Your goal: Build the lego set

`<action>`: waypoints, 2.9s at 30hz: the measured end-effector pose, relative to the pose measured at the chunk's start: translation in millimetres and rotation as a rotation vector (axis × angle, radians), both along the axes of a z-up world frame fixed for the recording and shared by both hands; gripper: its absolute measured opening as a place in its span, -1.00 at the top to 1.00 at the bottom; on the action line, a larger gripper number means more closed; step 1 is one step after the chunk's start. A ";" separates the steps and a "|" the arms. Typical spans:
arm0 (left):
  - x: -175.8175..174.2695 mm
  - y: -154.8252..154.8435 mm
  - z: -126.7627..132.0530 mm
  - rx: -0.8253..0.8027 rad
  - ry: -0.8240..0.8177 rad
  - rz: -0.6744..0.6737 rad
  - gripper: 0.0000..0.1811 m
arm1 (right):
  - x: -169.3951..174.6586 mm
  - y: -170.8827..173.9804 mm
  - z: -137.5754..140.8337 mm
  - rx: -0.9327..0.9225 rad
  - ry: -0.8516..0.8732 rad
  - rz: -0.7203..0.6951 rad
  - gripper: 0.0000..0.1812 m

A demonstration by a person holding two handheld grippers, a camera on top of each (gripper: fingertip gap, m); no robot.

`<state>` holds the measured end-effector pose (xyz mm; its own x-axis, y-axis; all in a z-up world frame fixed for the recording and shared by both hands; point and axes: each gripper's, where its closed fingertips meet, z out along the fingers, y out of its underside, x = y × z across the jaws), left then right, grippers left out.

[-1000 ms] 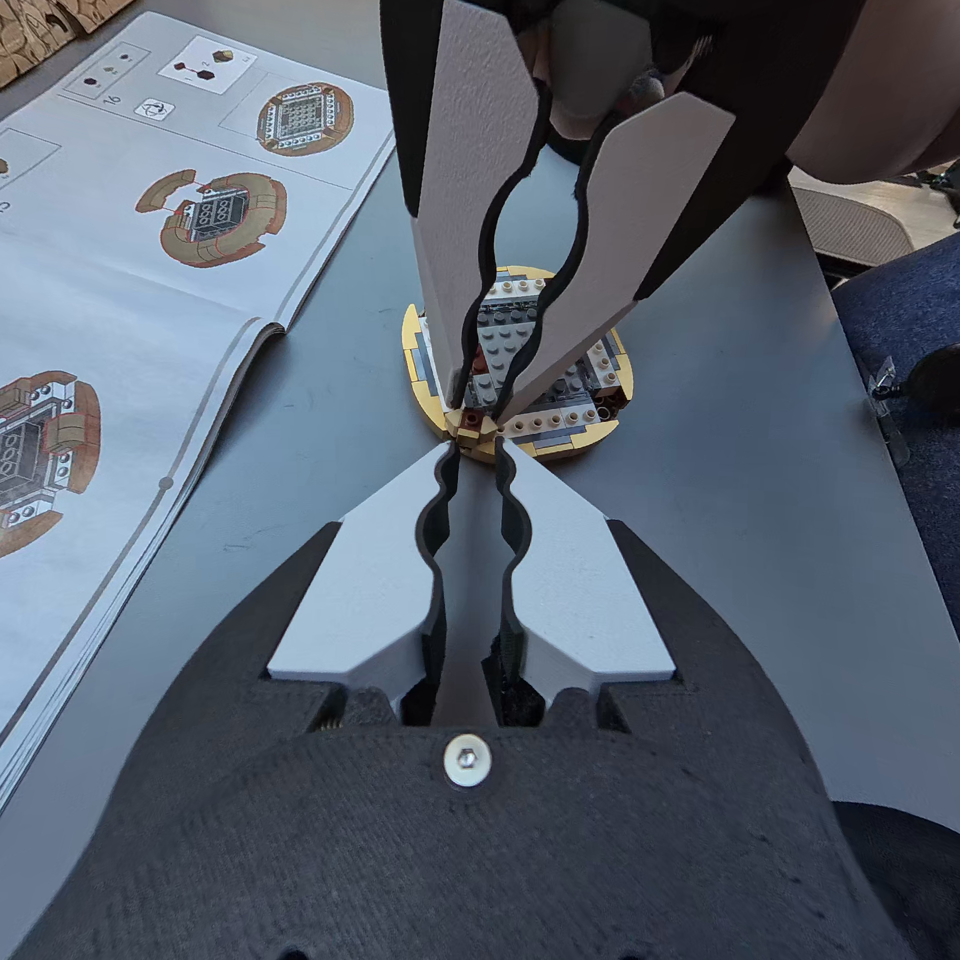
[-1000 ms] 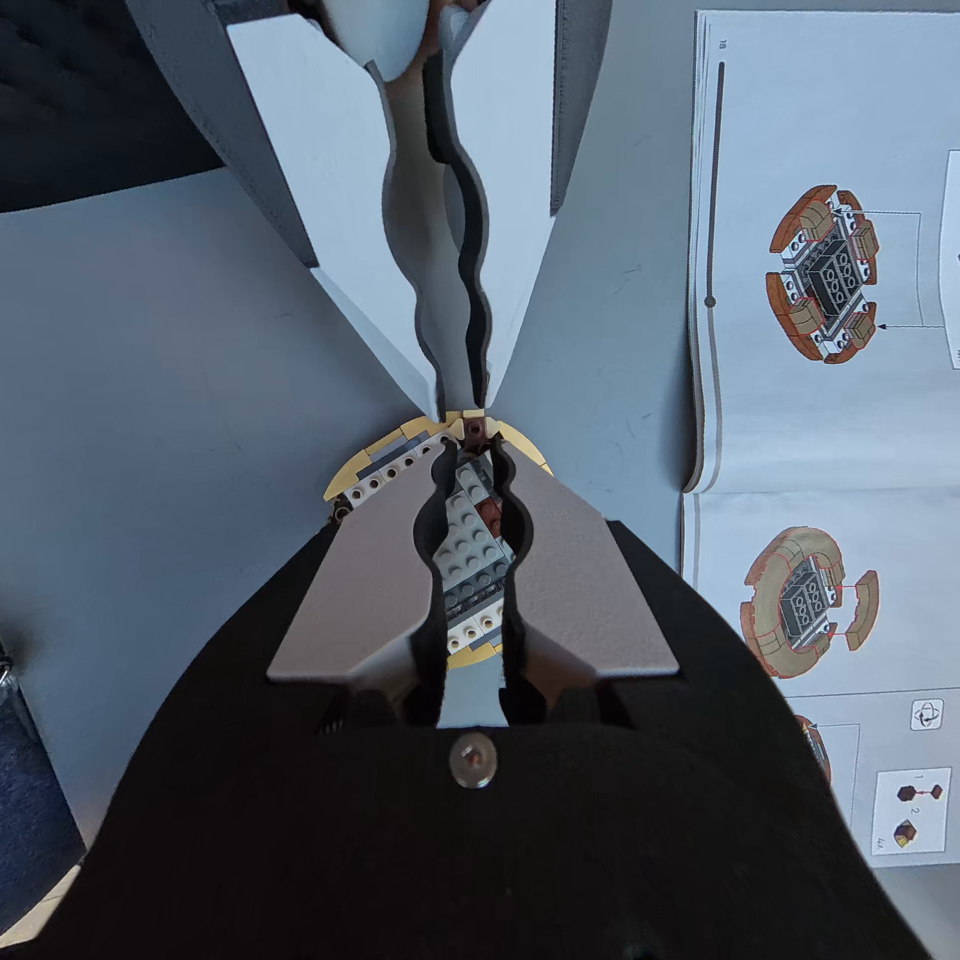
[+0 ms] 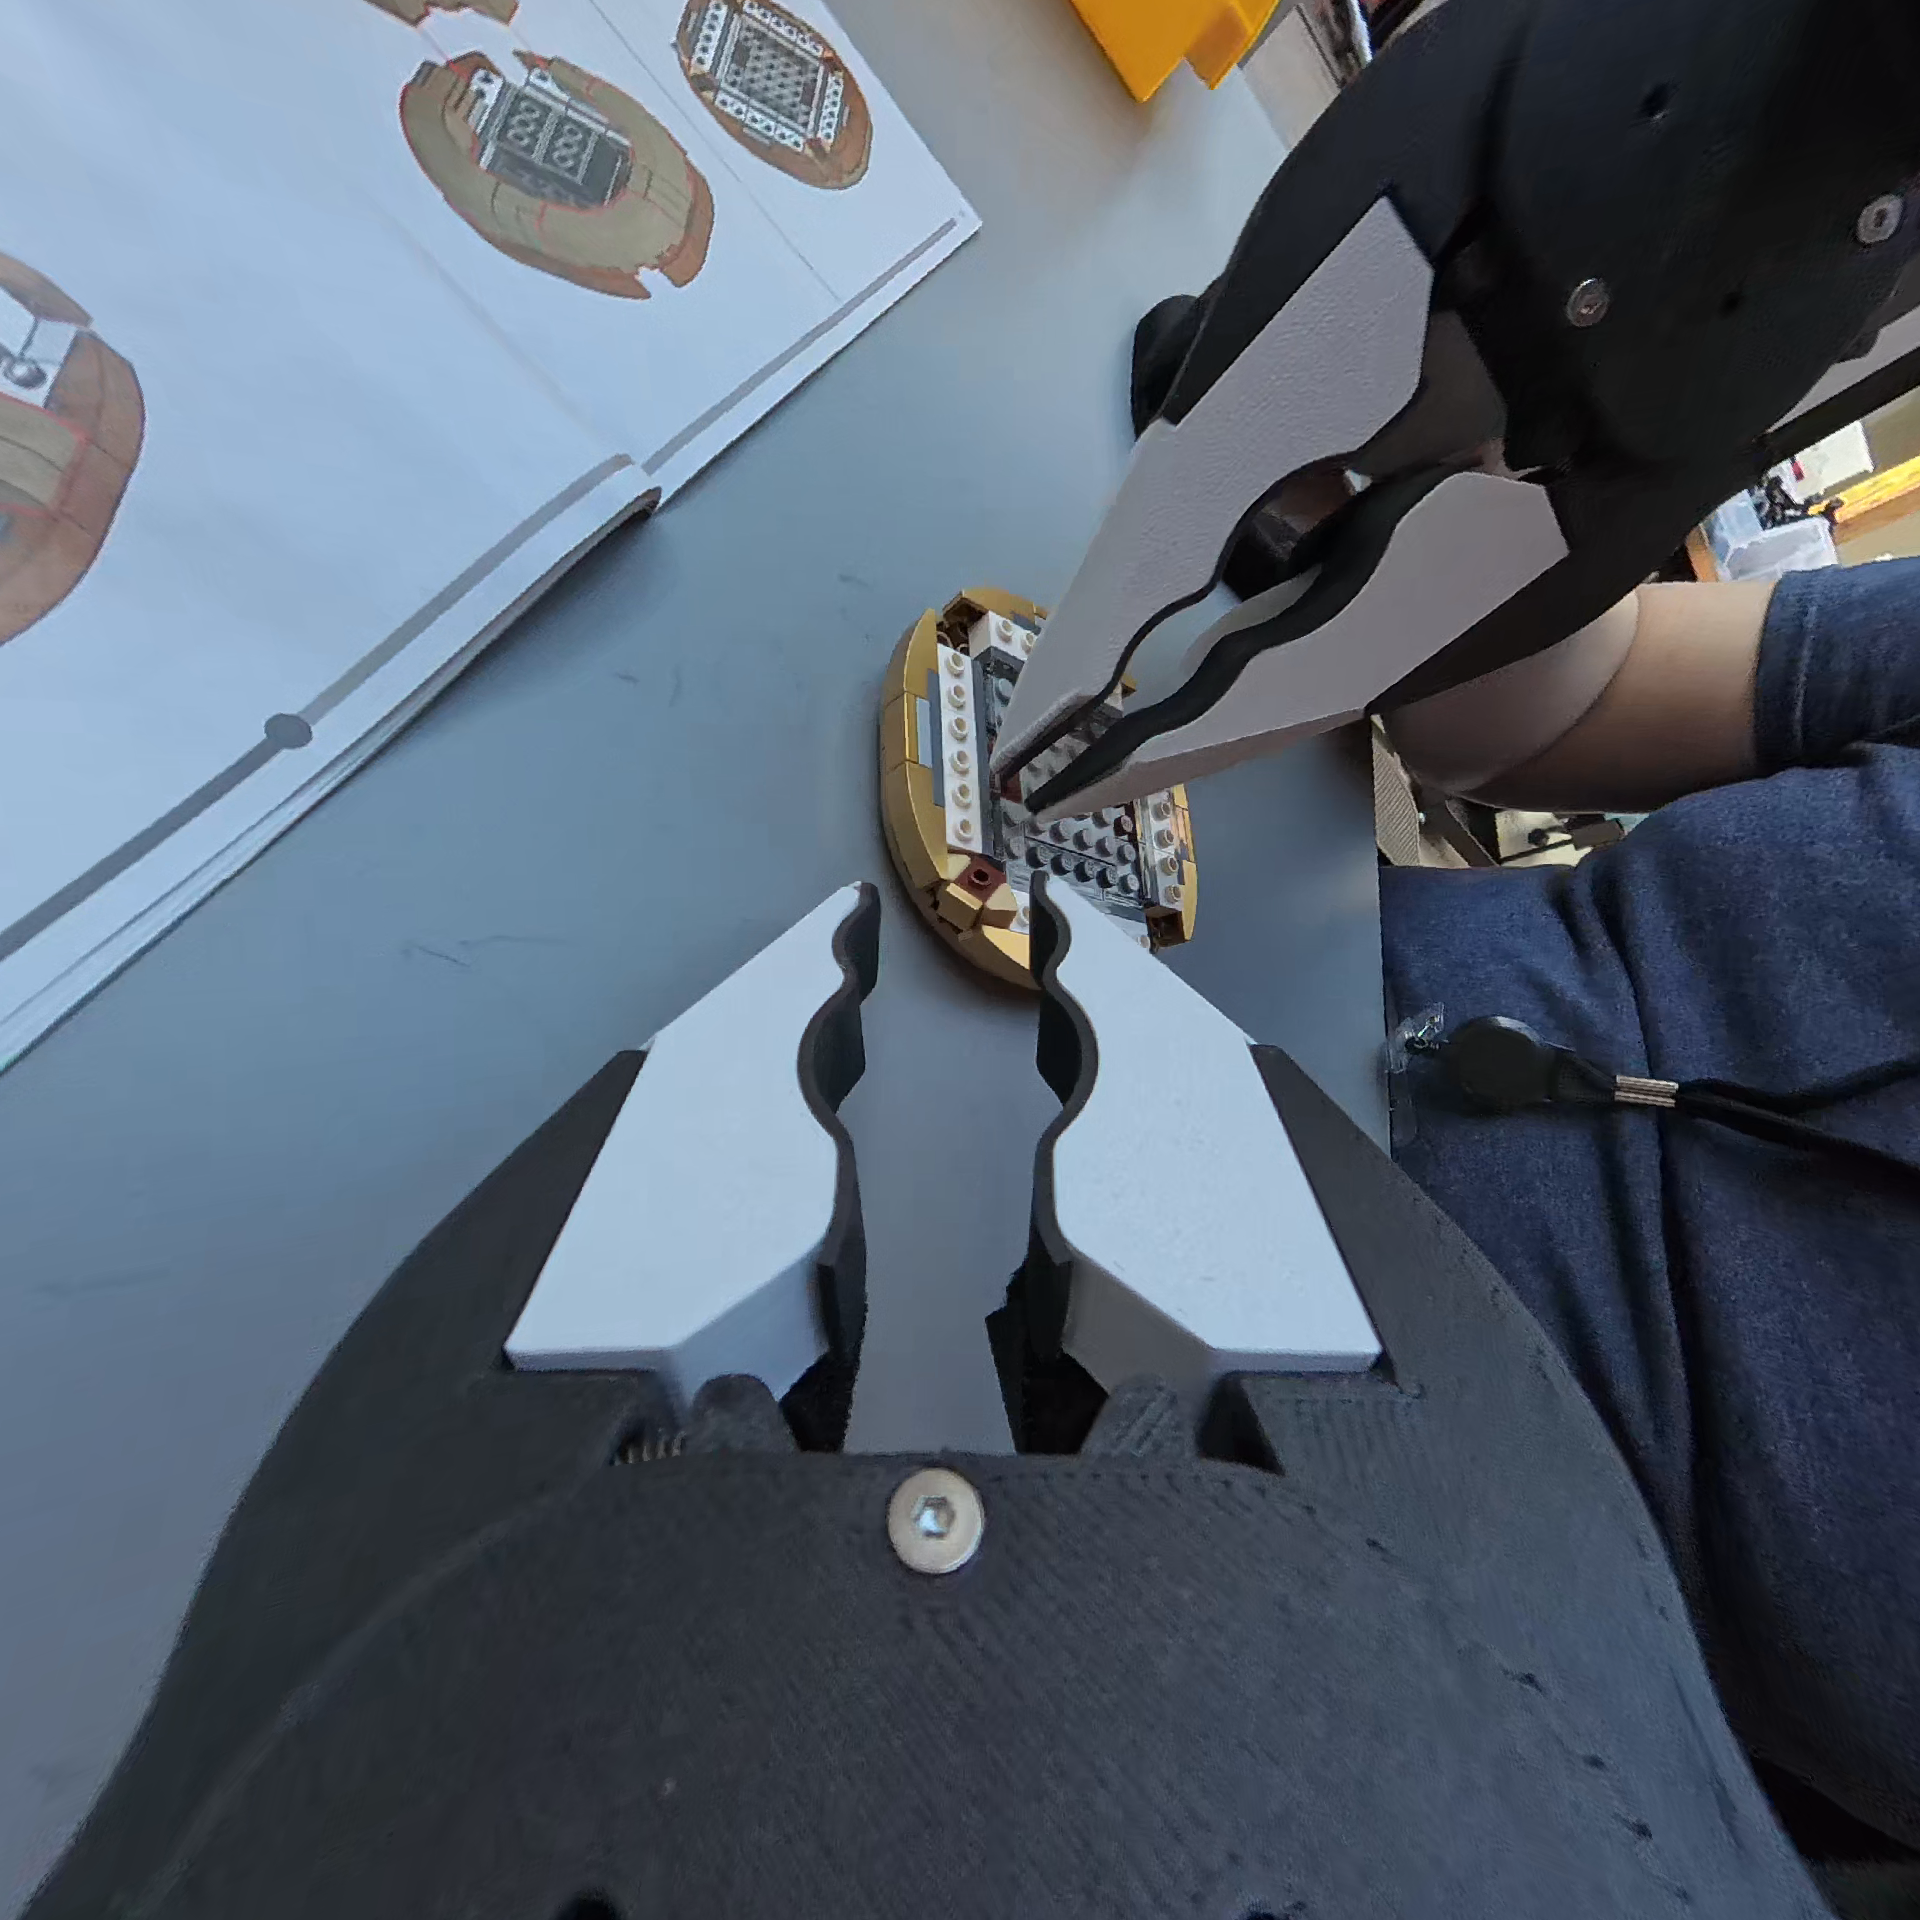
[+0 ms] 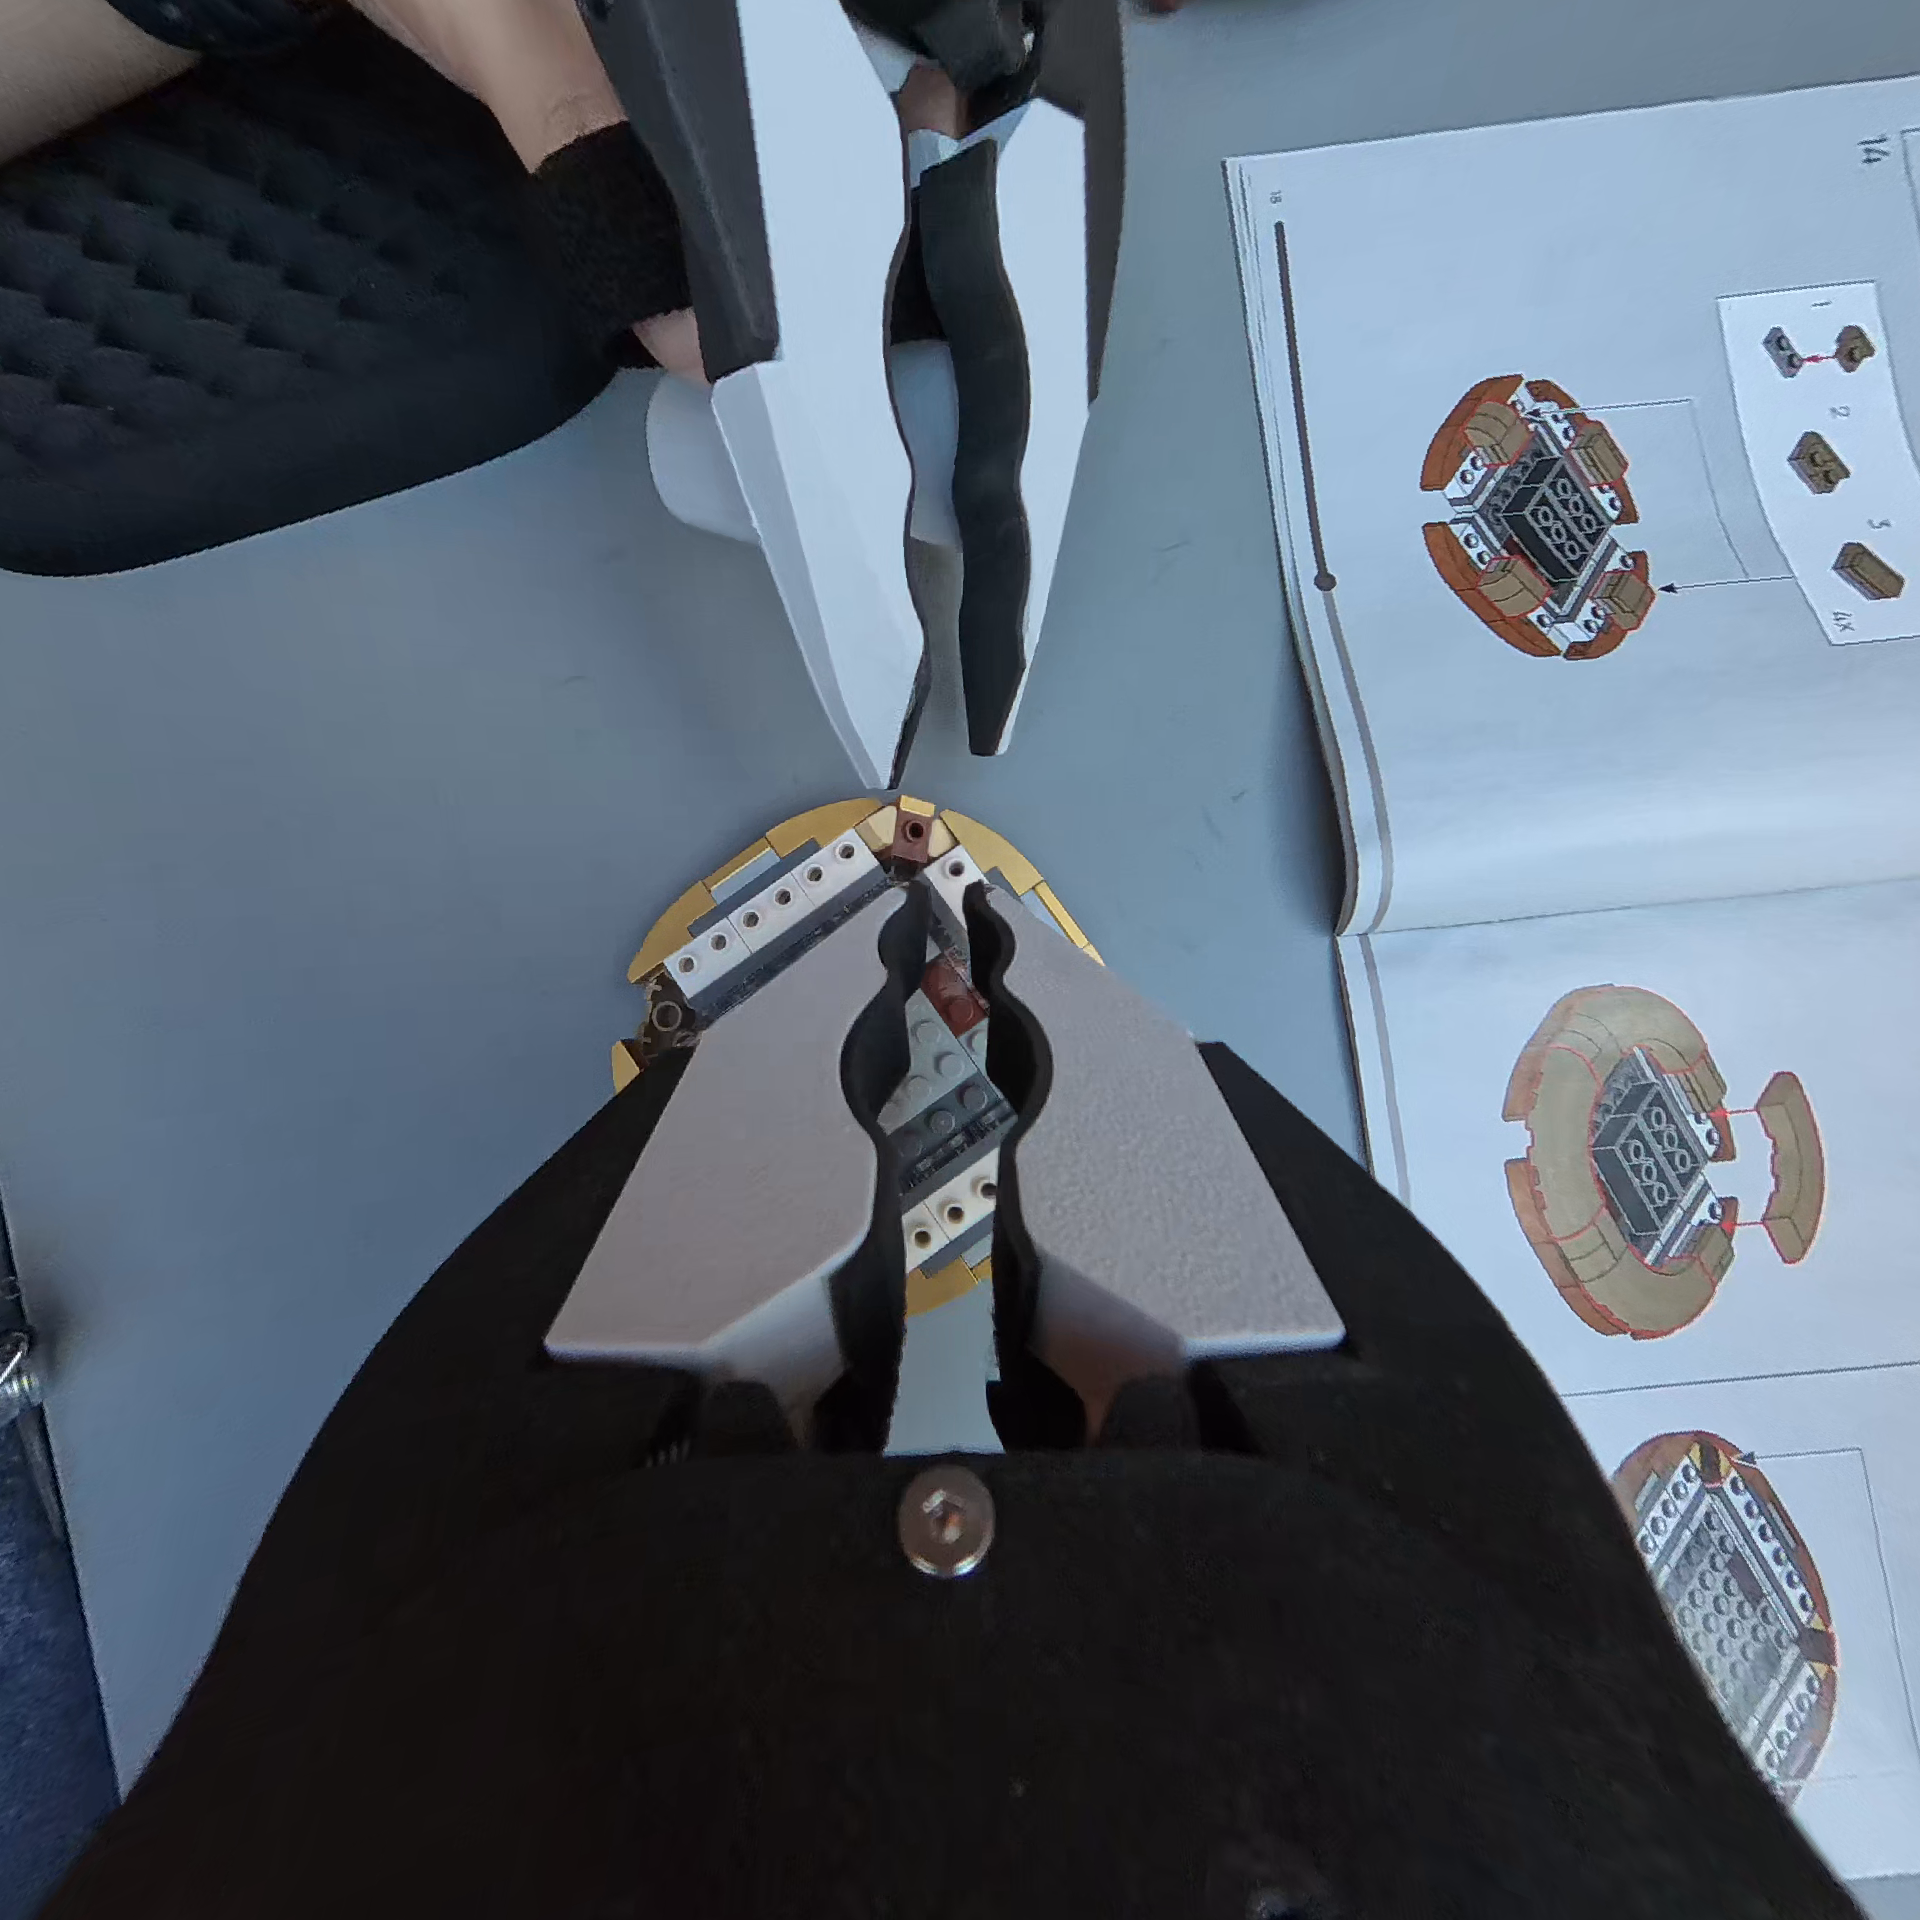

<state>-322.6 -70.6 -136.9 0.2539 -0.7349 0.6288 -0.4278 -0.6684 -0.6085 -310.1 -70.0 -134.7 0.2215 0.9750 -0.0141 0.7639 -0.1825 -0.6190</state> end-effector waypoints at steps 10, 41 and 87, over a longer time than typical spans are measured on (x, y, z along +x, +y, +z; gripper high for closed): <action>6.5 -8.3 -9.2 -0.079 0.041 -0.021 0.80 | 8.6 6.3 5.8 0.044 0.062 -0.012 0.95; 3.6 -14.8 1.2 -0.193 -0.066 -0.039 0.81 | 6.8 -2.4 0.5 0.021 0.074 0.029 0.94; 7.0 -21.7 -10.7 -0.419 -0.024 0.038 0.90 | 1.2 -13.2 -3.8 0.013 0.081 0.078 0.94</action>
<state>-315.6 -92.4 -147.6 0.2576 -0.4042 0.8776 -0.3868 -0.8755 -0.2897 -308.9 -83.3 -138.4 0.1434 0.9895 -0.0159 0.7227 -0.1157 -0.6815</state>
